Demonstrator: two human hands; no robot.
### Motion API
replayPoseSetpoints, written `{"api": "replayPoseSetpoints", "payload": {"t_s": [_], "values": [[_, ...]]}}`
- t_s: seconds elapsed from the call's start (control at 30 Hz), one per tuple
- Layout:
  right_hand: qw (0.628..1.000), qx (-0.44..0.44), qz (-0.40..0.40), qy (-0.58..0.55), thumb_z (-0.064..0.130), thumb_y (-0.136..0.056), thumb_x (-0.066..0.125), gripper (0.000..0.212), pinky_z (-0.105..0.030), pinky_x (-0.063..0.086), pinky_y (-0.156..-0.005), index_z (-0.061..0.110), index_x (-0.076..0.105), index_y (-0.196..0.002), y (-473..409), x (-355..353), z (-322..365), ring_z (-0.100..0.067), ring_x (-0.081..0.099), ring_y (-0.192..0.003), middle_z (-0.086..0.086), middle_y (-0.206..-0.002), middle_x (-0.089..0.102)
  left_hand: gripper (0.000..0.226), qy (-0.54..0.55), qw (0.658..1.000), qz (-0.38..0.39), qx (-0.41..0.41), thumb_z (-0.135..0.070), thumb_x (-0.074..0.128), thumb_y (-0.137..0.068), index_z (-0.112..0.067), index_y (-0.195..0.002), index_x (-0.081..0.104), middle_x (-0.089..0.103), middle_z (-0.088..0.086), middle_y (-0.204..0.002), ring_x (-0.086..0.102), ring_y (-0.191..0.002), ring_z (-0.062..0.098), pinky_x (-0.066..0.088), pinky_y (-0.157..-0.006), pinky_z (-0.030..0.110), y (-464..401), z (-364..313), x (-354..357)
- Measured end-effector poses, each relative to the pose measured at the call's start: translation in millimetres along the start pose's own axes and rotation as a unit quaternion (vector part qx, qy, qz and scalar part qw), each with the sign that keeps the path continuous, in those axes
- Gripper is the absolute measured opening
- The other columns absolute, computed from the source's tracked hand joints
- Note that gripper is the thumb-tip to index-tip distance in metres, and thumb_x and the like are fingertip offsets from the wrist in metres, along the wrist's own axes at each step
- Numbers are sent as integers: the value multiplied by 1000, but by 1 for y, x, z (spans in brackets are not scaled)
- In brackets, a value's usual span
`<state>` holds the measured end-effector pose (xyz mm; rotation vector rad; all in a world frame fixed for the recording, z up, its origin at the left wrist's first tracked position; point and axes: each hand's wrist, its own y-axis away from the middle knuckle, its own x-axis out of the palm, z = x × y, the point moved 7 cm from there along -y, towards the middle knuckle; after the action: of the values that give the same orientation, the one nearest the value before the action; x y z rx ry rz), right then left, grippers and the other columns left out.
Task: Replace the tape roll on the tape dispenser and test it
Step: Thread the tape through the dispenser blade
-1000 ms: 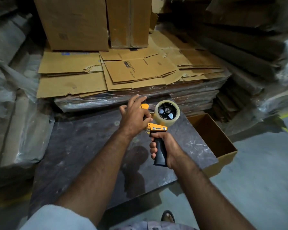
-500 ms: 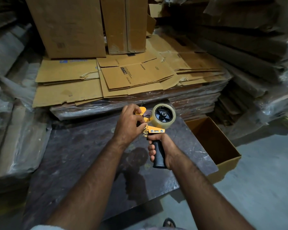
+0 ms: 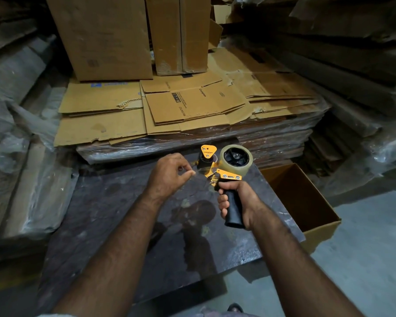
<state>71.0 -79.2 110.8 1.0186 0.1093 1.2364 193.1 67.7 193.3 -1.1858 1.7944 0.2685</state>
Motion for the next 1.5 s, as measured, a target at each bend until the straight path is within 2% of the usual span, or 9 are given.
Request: {"api": "replayPoseSetpoints", "payload": {"t_s": [0.17, 0.37, 0.57, 0.9, 1.1, 1.23, 1.3, 1.4, 1.5], "values": [[1000, 3, 14, -2, 23, -85, 64, 23, -22, 35, -43, 15, 60, -63, 7, -12, 5, -10, 41, -42, 4, -58, 46, 10, -17, 999, 31, 23, -26, 80, -82, -22, -77, 73, 62, -14, -81, 60, -74, 3, 58, -70, 32, -1, -7, 2], [1000, -2, 5, 7, 22, -85, 63, 22, -22, 35, -42, 15, 58, -65, 13, -22, 13, -10, 40, -42, 4, -57, 46, 12, -32, 997, 43, 64, -28, 80, -83, -21, -77, 72, 60, -14, -77, 58, -70, 3, 55, -65, 29, -3, -22, 1], [1000, -3, -5, 26, 21, -84, 64, 20, -22, 36, -42, 15, 59, -66, 19, -26, 12, -11, 41, -43, 3, -59, 46, 9, -50, 995, 61, 65, -31, 79, -83, -25, -80, 73, 63, -15, -82, 58, -71, 1, 46, -62, 21, -4, -22, -6], [998, -25, -33, 39, 22, -83, 64, 18, -22, 33, -42, 16, 57, -67, 24, -36, 20, -11, 39, -42, 3, -58, 44, 9, -74, 993, 51, 77, -33, 78, -84, -28, -81, 71, 60, -17, -81, 57, -72, 0, 46, -63, 22, -1, -27, -19], [998, -11, 4, 60, 22, -84, 65, 20, -22, 34, -41, 17, 58, -66, 35, -36, 11, -10, 38, -43, 4, -59, 43, 10, -80, 995, 29, 57, -34, 79, -82, -26, -87, 75, 65, -14, -85, 61, -78, 5, 57, -71, 32, -12, -14, -39], [997, 2, 22, 78, 23, -84, 65, 18, -23, 33, -40, 17, 57, -69, 37, -35, 5, -11, 37, -42, 3, -59, 42, 11, -77, 993, 49, 69, -32, 80, -81, -24, -87, 75, 66, -13, -86, 63, -81, 4, 58, -74, 31, -23, -21, -50], [996, 7, 26, 91, 23, -84, 65, 18, -23, 34, -39, 17, 56, -69, 39, -35, 2, -12, 37, -42, 3, -58, 42, 14, -87, 992, 61, 74, -34, 81, -79, -23, -85, 74, 64, -12, -84, 62, -81, 6, 57, -71, 30, -30, -24, -55], [995, 14, 29, 98, 23, -85, 63, 19, -23, 33, -38, 16, 56, -68, 41, -32, 0, -12, 37, -40, 3, -57, 42, 20, -127, 985, 69, 96, -39, 81, -77, -23, -83, 71, 61, -11, -83, 60, -81, 9, 47, -65, 26, -36, -33, -60], [993, 18, 35, 108, 22, -84, 63, 19, -22, 33, -39, 16, 57, -67, 42, -28, -2, -11, 37, -40, 3, -57, 42, 28, -166, 978, 45, 115, -45, 80, -76, -23, -82, 64, 63, -8, -84, 59, -80, 12, 51, -64, 30, -39, -40, -64]]}}
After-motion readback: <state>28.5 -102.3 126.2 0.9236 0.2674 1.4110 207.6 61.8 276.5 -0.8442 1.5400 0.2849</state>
